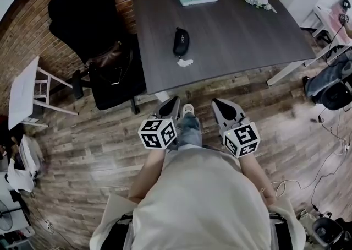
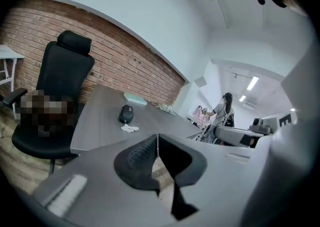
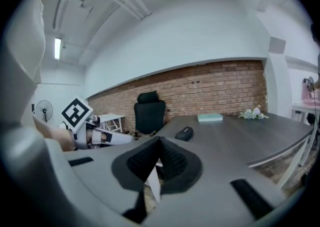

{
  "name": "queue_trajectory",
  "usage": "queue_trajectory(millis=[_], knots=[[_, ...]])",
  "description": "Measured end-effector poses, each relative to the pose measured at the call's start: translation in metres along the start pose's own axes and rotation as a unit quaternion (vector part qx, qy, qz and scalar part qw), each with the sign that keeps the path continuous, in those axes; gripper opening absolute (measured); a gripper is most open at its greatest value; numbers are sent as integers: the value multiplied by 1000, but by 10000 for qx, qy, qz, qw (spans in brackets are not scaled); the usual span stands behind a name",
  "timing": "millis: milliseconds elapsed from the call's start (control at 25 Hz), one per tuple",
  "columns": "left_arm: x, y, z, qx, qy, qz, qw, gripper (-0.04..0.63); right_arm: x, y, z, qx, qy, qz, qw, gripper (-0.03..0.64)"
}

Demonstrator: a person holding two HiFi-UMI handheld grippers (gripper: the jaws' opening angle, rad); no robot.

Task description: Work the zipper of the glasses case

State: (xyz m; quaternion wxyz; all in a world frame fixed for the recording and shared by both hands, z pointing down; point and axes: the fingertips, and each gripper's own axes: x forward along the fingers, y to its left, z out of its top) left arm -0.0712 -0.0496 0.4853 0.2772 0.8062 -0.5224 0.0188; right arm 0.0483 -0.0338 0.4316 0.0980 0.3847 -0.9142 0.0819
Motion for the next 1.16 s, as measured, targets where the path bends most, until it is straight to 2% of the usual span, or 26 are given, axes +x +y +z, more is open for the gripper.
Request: queue_trajectory(millis=[400, 1160], knots=[[-9, -5, 4, 69, -63, -47, 9999, 11, -8, 11, -1, 74, 63, 57, 9999, 2], [15, -4, 15, 77, 73, -192, 9998, 11, 2, -14, 13, 219, -129, -11, 9997, 2]])
